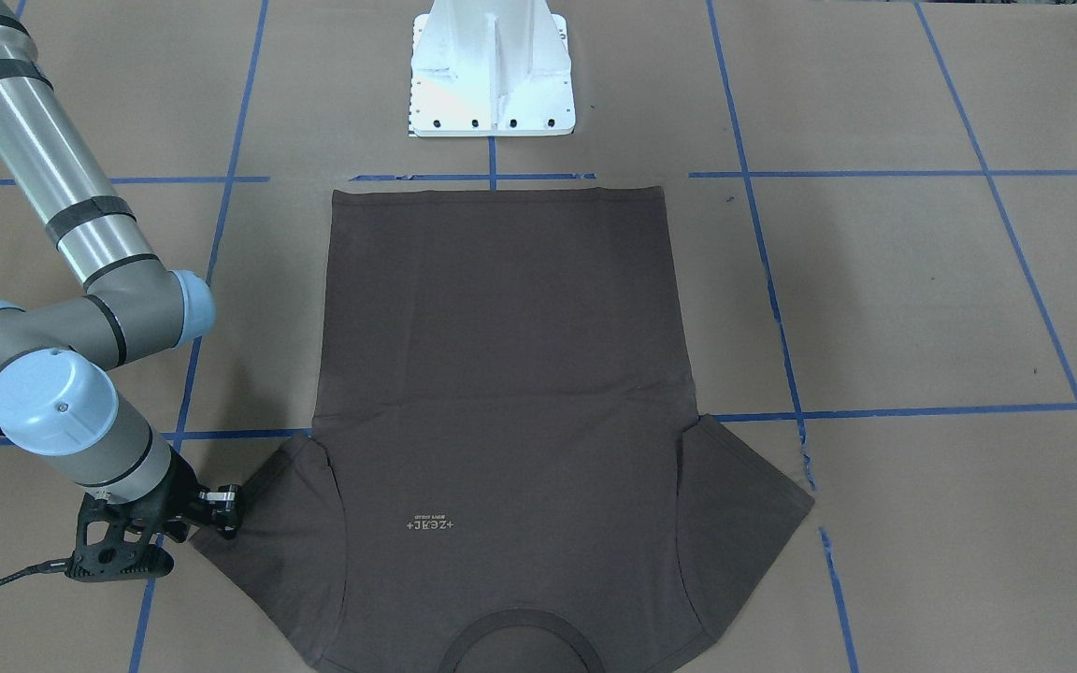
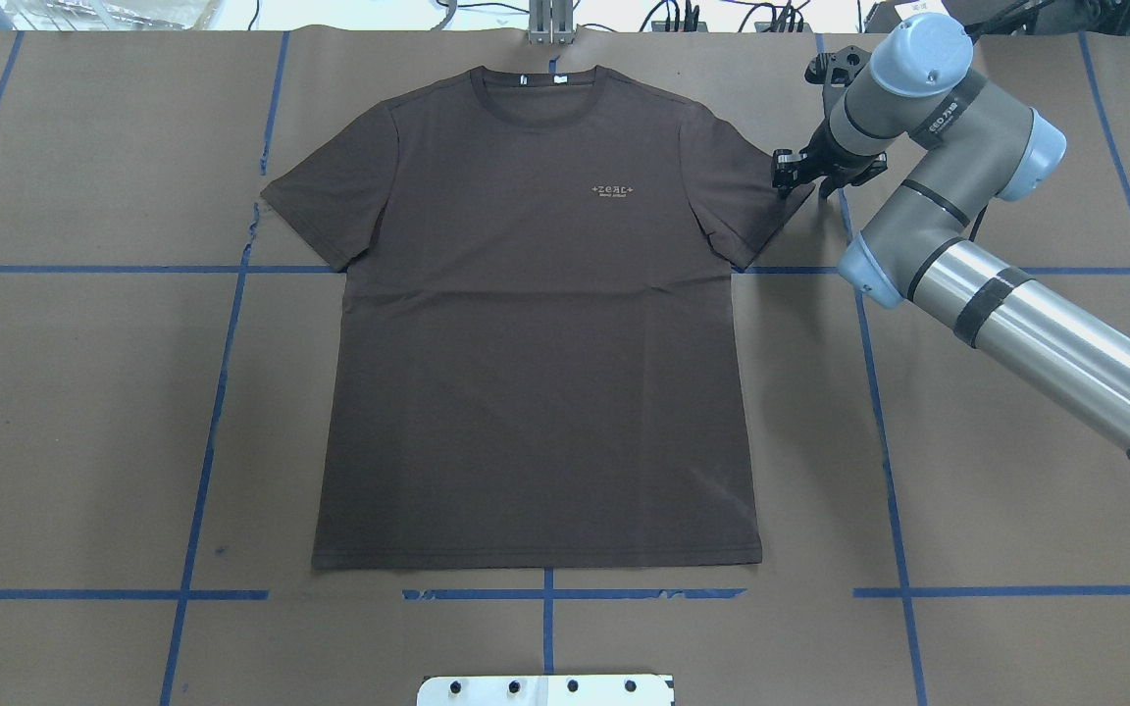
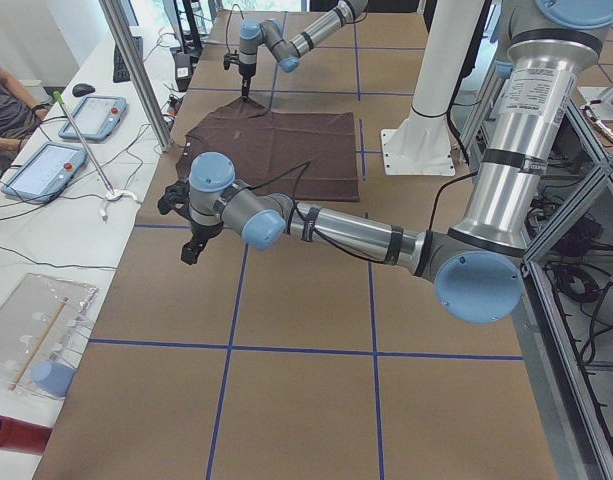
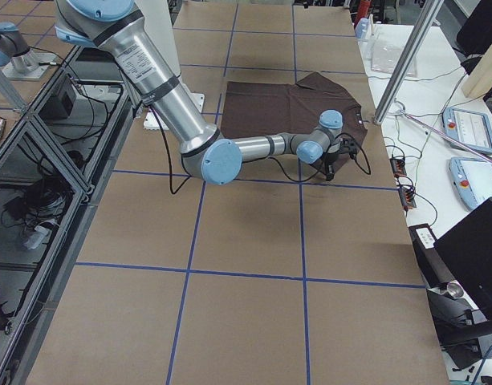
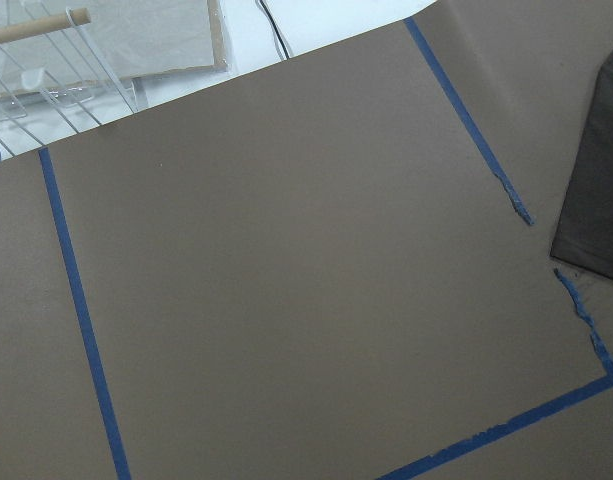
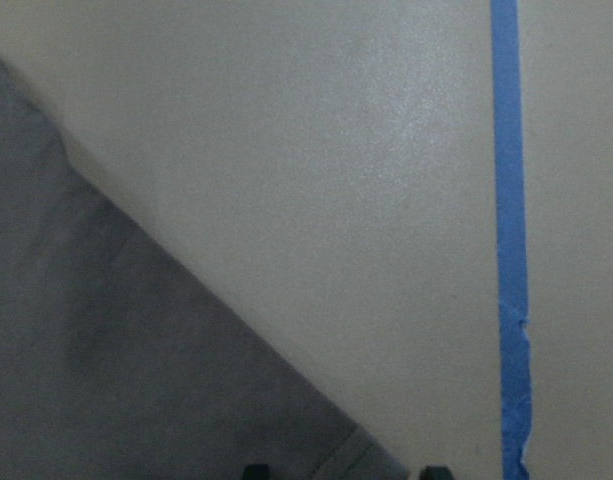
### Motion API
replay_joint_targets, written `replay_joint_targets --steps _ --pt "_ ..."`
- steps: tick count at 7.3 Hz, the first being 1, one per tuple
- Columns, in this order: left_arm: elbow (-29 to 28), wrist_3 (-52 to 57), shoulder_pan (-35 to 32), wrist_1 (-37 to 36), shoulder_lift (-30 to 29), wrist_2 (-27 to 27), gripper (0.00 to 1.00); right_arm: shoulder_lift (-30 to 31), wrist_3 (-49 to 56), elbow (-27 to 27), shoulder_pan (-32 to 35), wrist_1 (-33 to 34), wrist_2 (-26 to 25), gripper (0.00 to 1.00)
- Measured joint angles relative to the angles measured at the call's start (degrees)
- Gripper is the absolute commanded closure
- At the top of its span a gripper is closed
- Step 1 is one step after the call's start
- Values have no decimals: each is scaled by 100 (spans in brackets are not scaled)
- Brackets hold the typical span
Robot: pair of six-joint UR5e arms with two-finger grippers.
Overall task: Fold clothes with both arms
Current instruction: 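Move the right gripper over the sleeve nearest it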
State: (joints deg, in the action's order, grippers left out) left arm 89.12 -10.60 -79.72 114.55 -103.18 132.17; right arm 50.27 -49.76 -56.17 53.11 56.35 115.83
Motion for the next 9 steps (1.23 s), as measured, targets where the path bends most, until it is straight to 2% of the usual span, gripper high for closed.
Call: replay_joint_targets --steps 5,9 --pt "3 -3 0 -3 -31 -7 0 -221 138 -72 12 27 19 100" --pt "8 2 -2 -3 -36 -2 0 -854 212 -338 -193 82 -146 100"
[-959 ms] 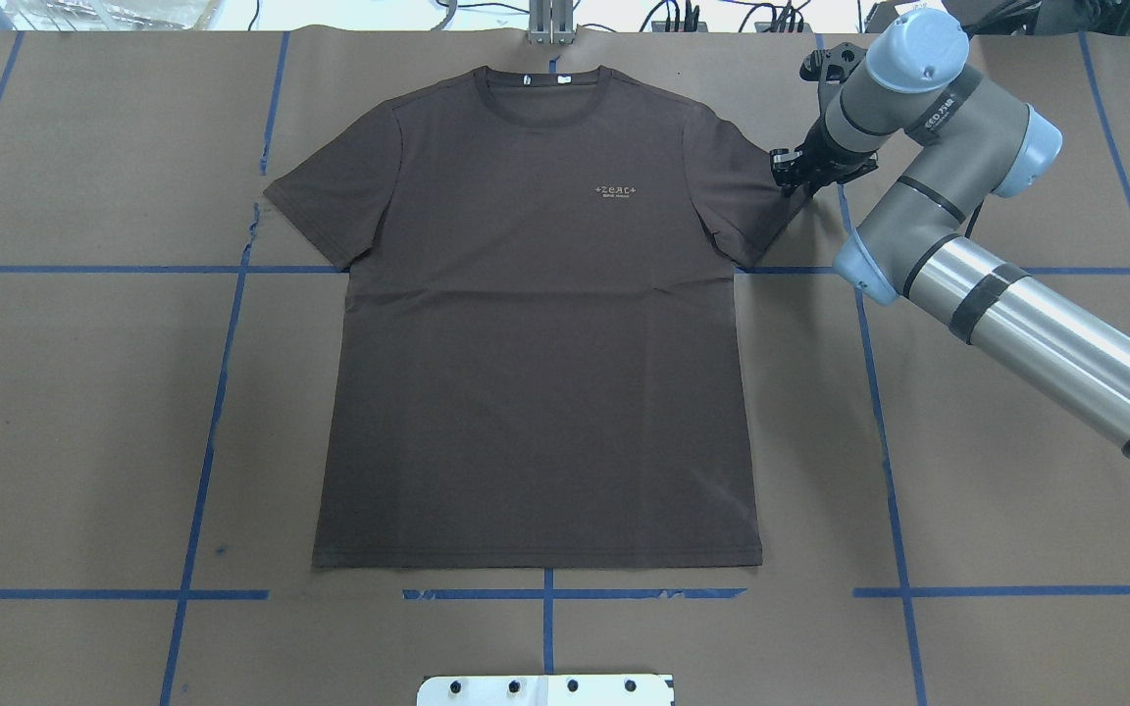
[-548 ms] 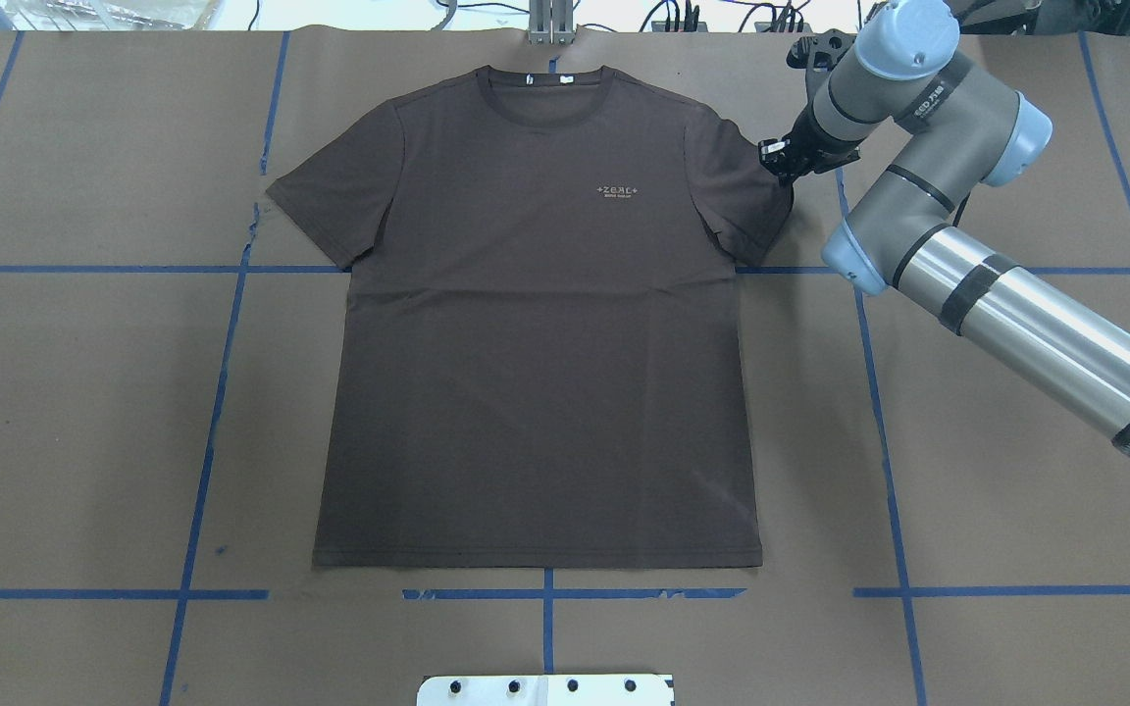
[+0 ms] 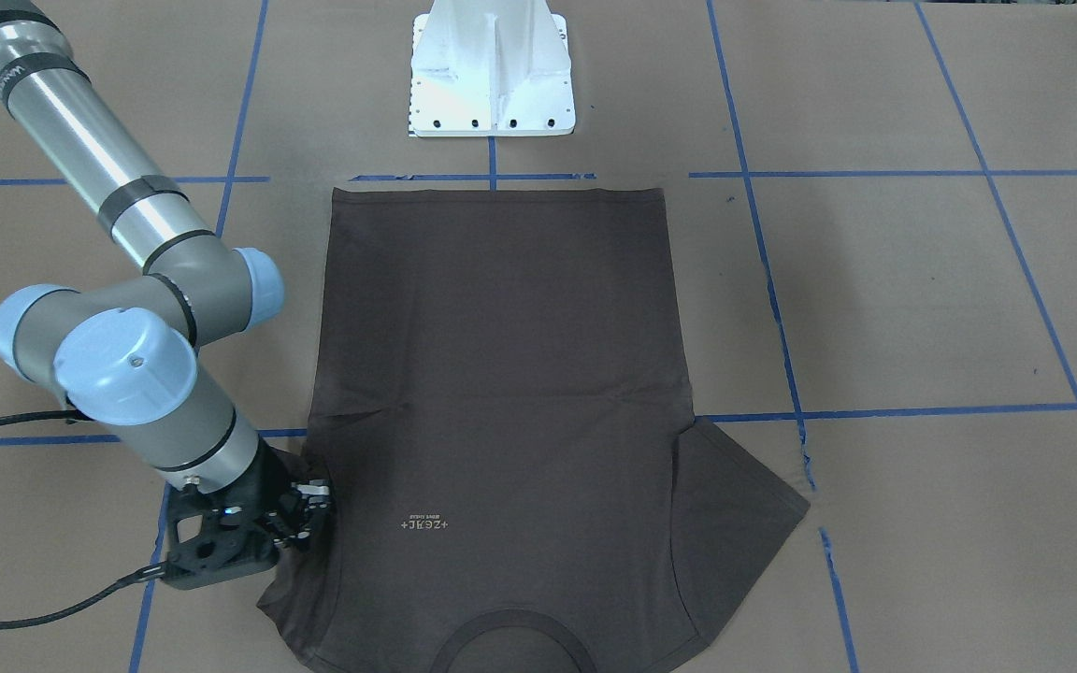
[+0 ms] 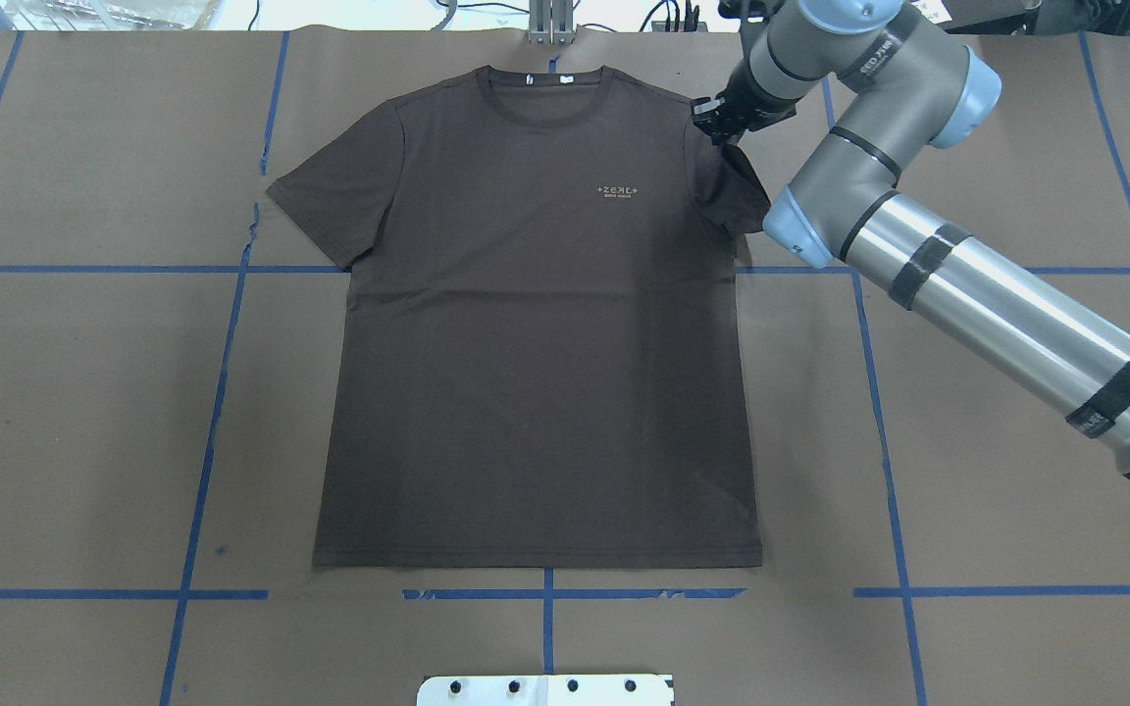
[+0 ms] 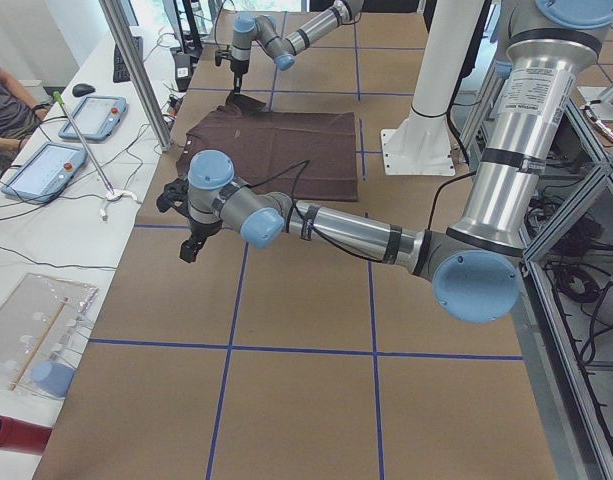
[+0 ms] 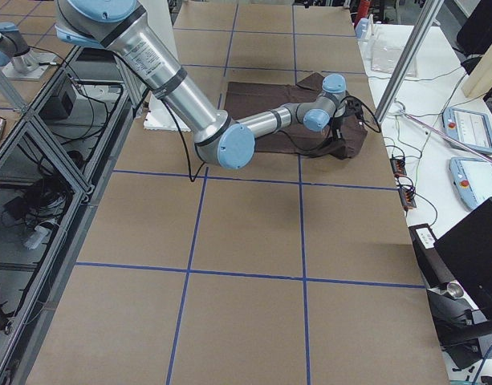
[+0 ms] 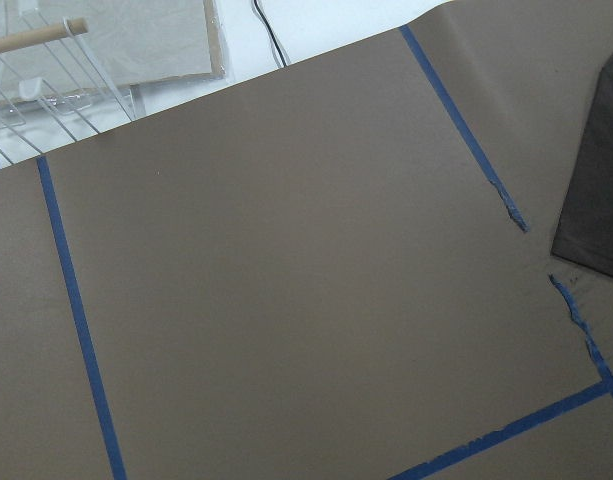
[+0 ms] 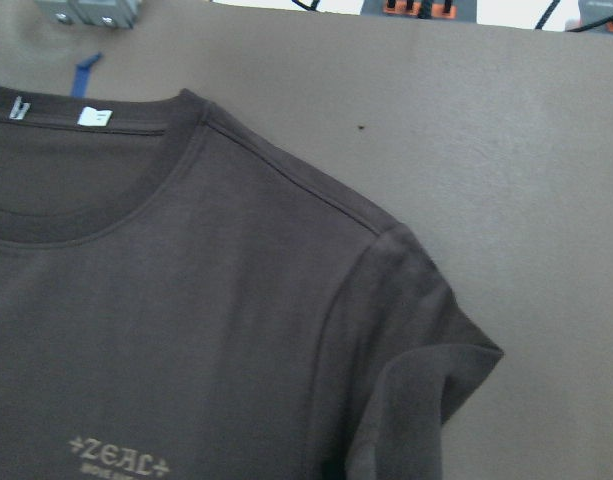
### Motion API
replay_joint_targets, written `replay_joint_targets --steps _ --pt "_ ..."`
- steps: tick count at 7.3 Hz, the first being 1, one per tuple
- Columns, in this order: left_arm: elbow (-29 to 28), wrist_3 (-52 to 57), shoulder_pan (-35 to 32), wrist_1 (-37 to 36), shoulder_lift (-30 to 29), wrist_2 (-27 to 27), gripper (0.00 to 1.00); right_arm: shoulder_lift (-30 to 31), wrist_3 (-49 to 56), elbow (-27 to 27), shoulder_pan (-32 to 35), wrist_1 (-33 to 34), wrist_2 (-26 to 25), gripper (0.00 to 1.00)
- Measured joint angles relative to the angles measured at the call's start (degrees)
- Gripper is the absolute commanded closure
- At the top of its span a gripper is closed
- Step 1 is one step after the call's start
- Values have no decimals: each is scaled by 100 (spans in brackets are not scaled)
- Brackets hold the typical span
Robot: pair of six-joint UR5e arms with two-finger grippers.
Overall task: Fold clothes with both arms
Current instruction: 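Move the right gripper over the sleeve nearest it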
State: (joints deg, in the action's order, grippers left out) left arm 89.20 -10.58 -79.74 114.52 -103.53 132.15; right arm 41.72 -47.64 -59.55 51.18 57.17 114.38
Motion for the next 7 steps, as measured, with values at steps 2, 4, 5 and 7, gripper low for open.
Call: replay_joint_targets --steps 2,4,5,7 --pt "-9 -1 -3 2 -3 3 0 -275 -22 91 -381 -13 -523 100" --pt "-14 -12 1 2 -28 4 0 -378 -22 233 -580 -34 -849 17" --pt "-16 -14 2 0 -42 4 0 -395 -24 267 -605 -40 -897 0" --pt "-25 -35 8 0 -91 2 0 -434 -95 277 -622 -51 -908 0"
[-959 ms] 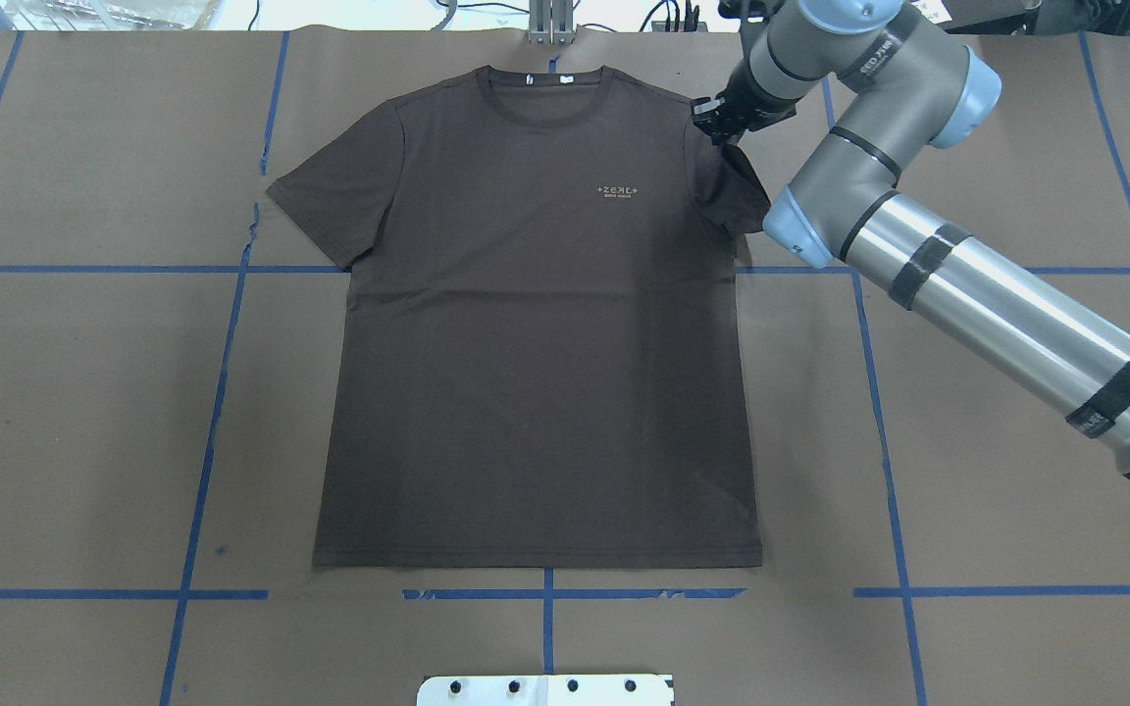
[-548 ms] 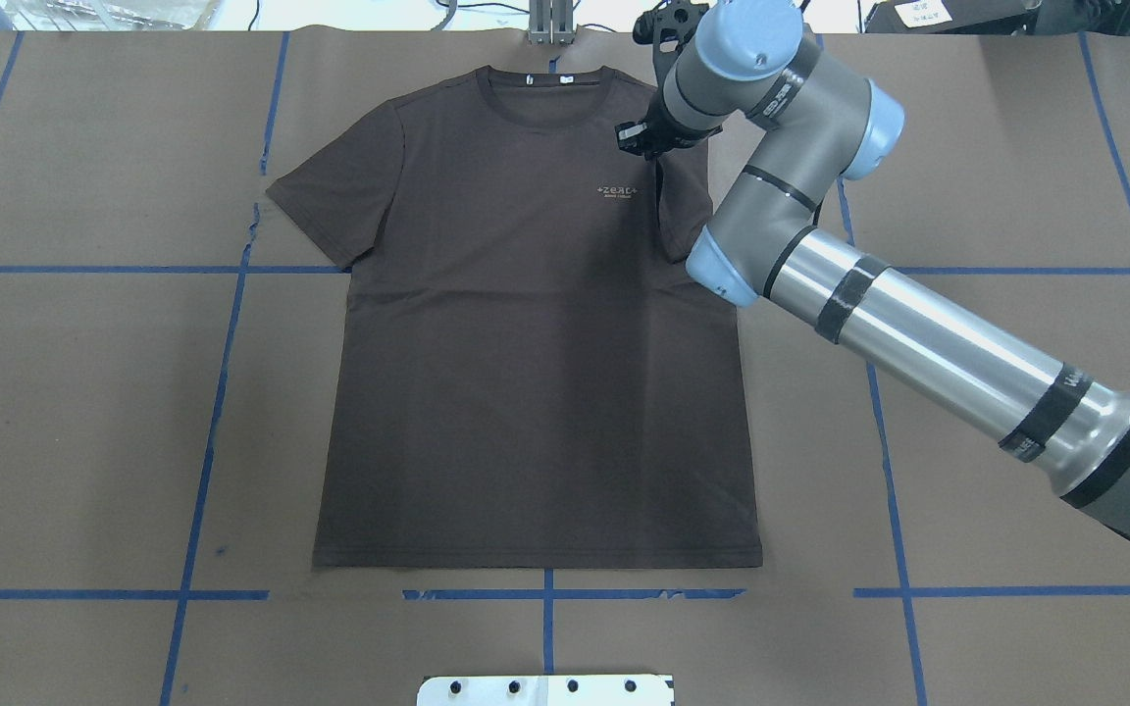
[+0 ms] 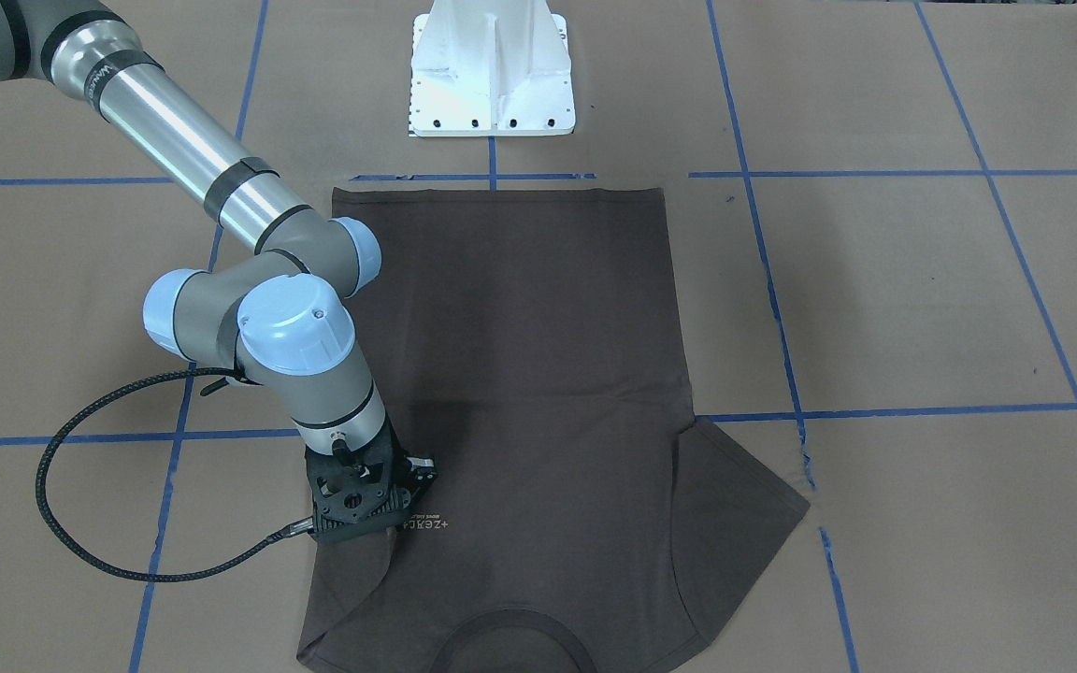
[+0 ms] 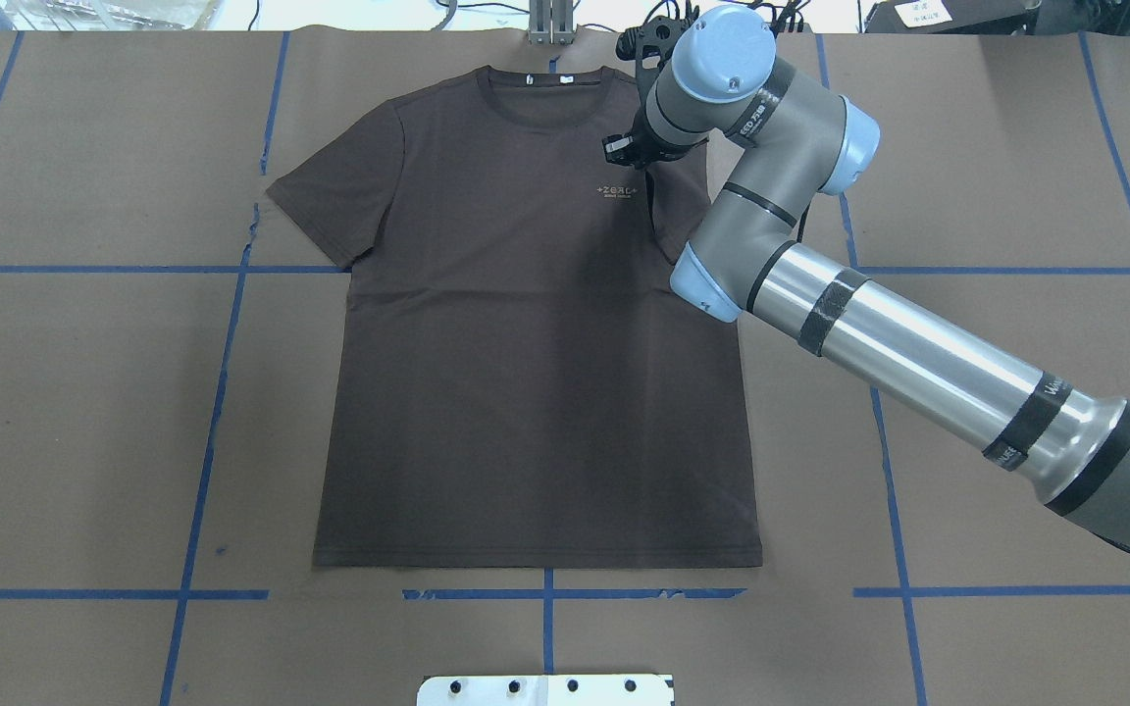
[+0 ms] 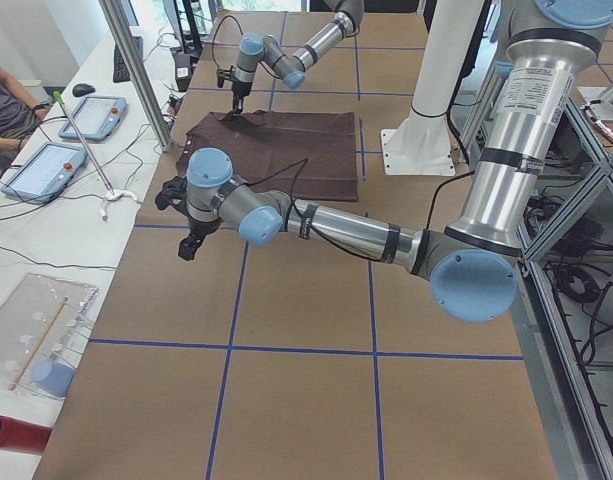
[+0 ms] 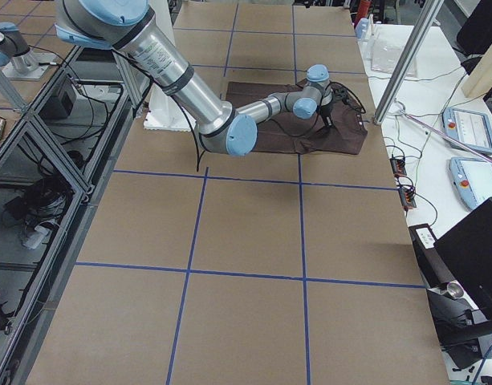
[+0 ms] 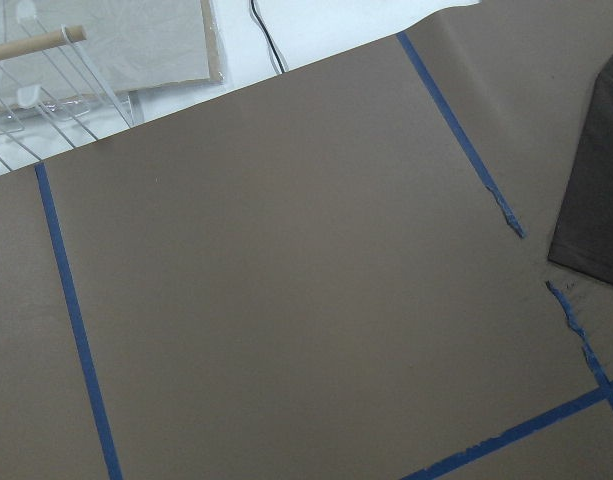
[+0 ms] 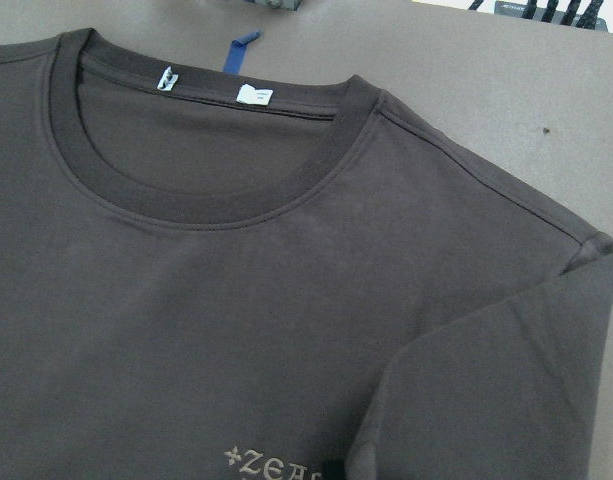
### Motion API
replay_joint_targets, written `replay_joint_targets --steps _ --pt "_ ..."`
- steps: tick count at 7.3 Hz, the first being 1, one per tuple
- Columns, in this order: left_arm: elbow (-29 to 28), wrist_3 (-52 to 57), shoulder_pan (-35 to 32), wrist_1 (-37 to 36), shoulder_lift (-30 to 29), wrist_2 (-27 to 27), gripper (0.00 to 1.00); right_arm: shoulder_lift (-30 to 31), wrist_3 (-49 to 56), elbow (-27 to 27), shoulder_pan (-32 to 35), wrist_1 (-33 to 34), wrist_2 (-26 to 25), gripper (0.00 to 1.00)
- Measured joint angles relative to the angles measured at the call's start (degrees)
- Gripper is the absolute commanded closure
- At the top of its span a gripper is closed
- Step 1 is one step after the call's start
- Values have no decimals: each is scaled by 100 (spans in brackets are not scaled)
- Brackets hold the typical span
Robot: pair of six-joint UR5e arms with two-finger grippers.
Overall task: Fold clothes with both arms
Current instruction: 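Fold the sleeve onto the shirt with the right gripper while the left arm approaches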
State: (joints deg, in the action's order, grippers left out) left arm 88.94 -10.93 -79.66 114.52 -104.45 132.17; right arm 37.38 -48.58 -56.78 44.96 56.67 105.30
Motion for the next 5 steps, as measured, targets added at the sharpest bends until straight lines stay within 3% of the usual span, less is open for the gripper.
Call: replay_joint_targets --steps 2,3,5 --pt "7 -533 141 118 -169 -19 0 -88 -619 -83 -16 77 220 0" --pt "3 -1123 399 418 -224 -94 0 -73 -814 -340 -18 422 473 0" --pt "-10 -2838 1287 972 -492 -837 0 172 -857 -1367 -1 1748 914 0"
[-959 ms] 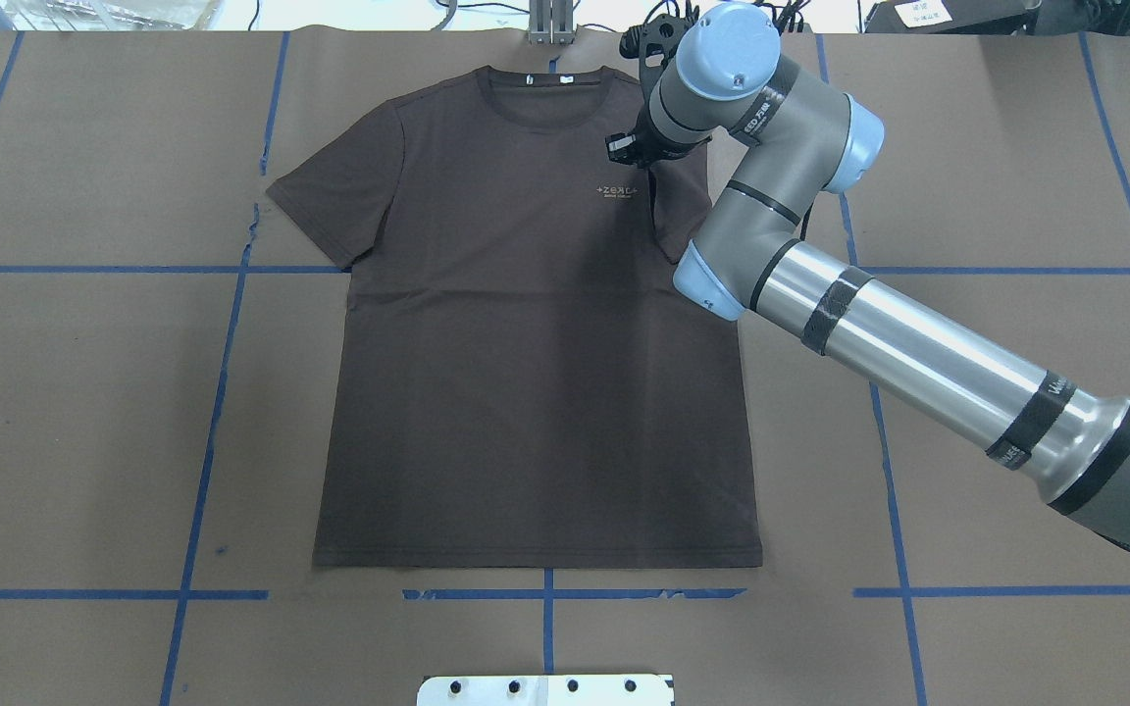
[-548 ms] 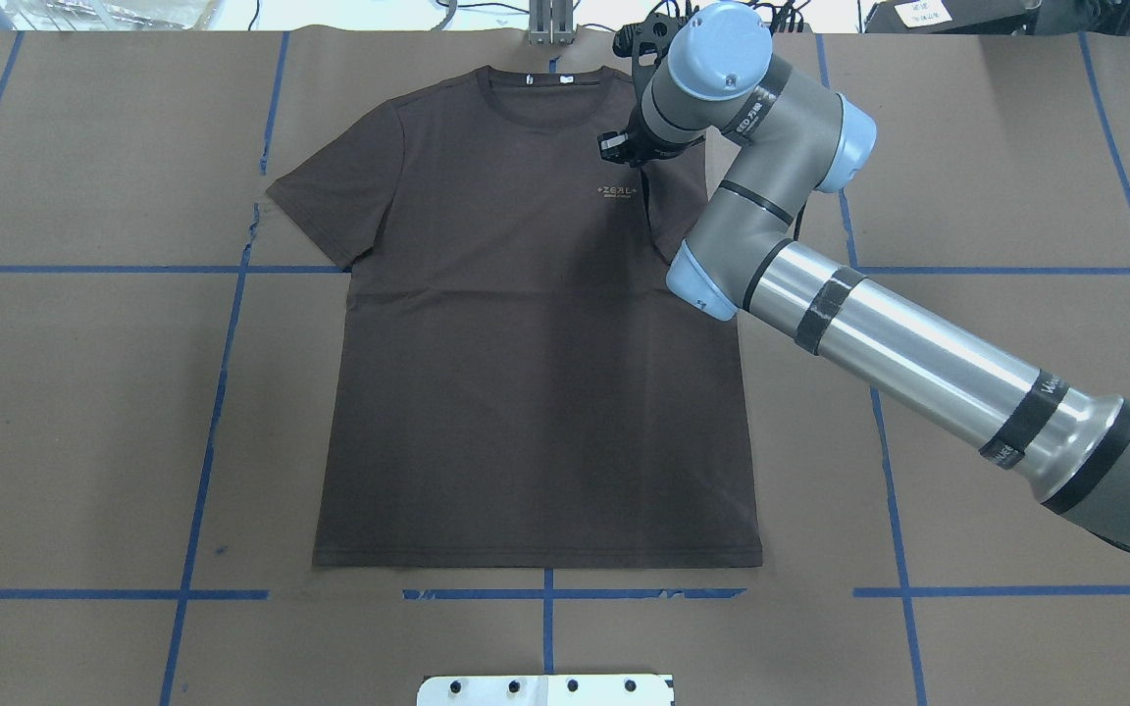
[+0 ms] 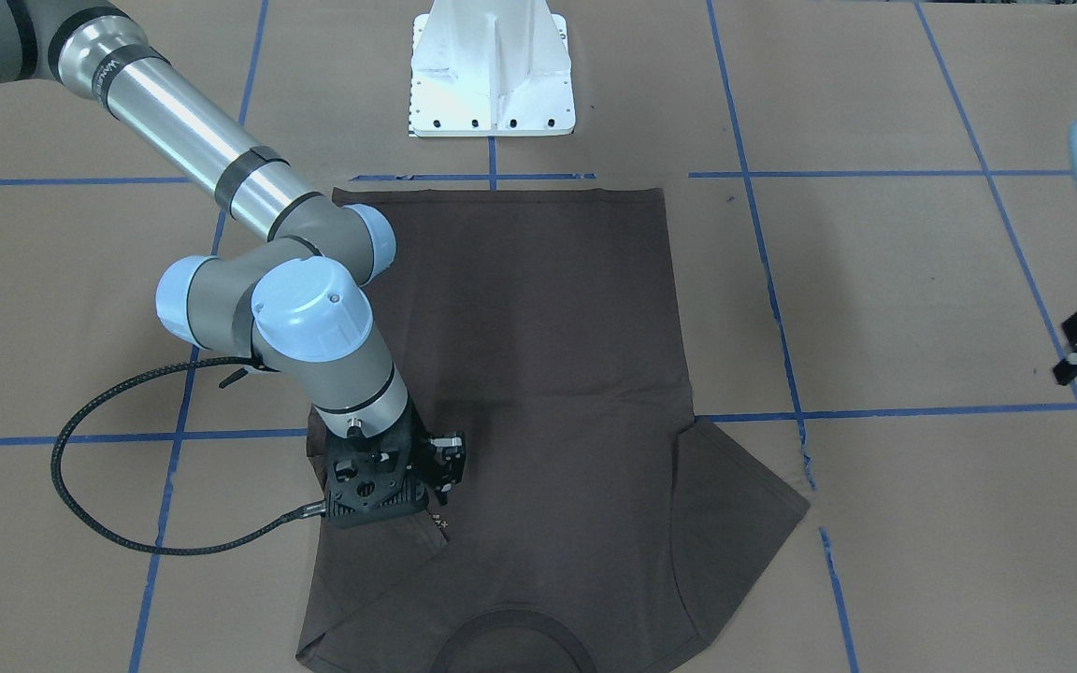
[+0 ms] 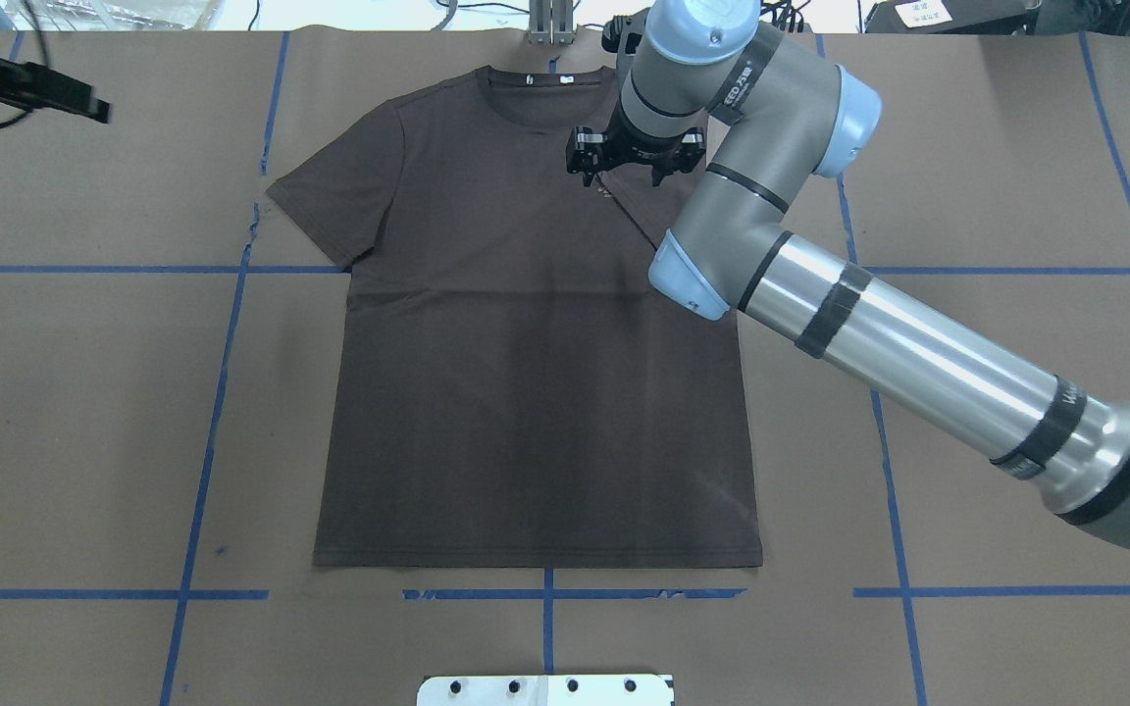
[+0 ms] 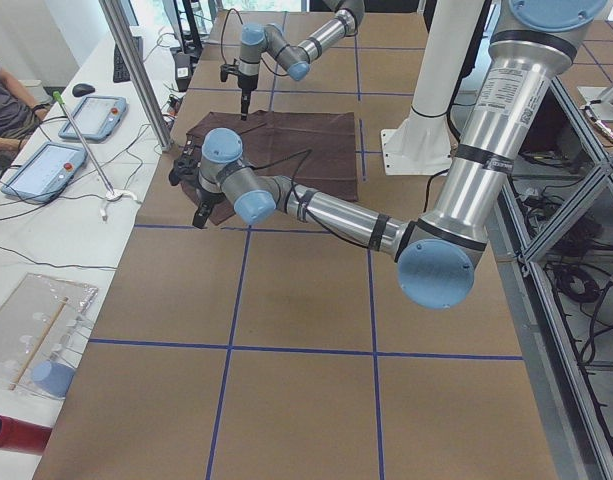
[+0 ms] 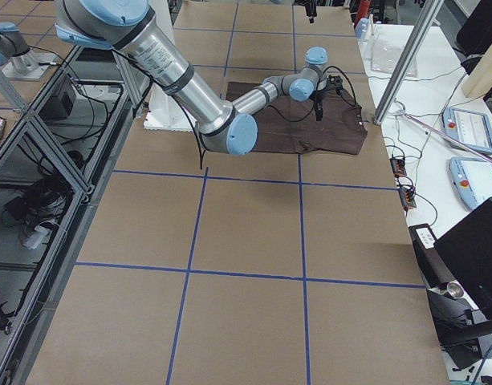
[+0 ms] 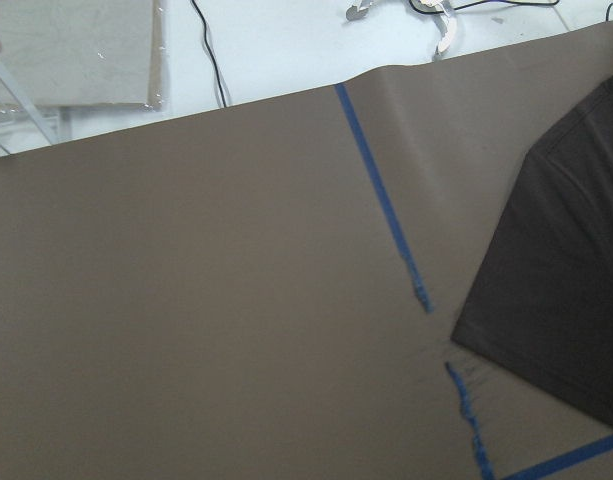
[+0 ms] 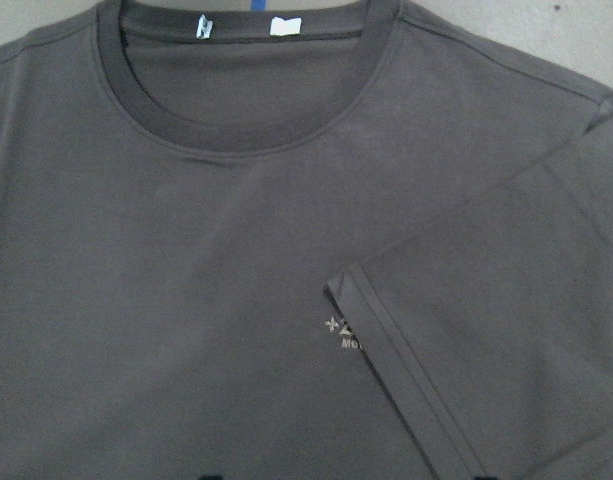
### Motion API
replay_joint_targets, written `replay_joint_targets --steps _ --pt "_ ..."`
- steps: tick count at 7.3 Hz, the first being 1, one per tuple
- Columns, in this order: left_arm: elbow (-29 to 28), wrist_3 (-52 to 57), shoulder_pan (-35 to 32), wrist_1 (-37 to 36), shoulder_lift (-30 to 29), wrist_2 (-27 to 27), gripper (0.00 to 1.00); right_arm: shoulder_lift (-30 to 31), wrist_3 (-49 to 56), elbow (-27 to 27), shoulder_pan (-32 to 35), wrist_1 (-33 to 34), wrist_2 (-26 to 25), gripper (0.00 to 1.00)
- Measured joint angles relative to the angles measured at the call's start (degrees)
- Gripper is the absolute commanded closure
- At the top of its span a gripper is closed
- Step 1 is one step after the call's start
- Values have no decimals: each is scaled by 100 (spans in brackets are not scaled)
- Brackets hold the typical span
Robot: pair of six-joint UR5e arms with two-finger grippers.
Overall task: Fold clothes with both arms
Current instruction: 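Fold the sleeve onto the shirt with the right gripper while the left arm approaches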
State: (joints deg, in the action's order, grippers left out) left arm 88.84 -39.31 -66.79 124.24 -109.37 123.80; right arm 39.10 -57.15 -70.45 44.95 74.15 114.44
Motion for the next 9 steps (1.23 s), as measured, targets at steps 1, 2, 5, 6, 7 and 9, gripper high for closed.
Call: replay_joint_targets --steps 1,2,5,6,7,9 --pt "-41 -580 416 69 -149 -467 0 328 28 -551 30 408 204 0" --pt "-190 -1110 827 177 -310 -1004 0 752 249 -1101 96 679 395 0" --pt "-1086 -2281 1468 925 -644 -2280 0 1348 1801 -1803 366 1257 746 0" --pt "-1258 -2398 1544 1004 -691 -2475 0 1376 1927 -1856 356 1288 761 0" --pt "-1442 -2496 1637 1031 -789 -2631 0 1391 1969 -1885 361 1288 768 0" --pt "-1892 -2650 1860 1047 -1087 -2961 0 1482 1979 -1903 362 1035 758 0"
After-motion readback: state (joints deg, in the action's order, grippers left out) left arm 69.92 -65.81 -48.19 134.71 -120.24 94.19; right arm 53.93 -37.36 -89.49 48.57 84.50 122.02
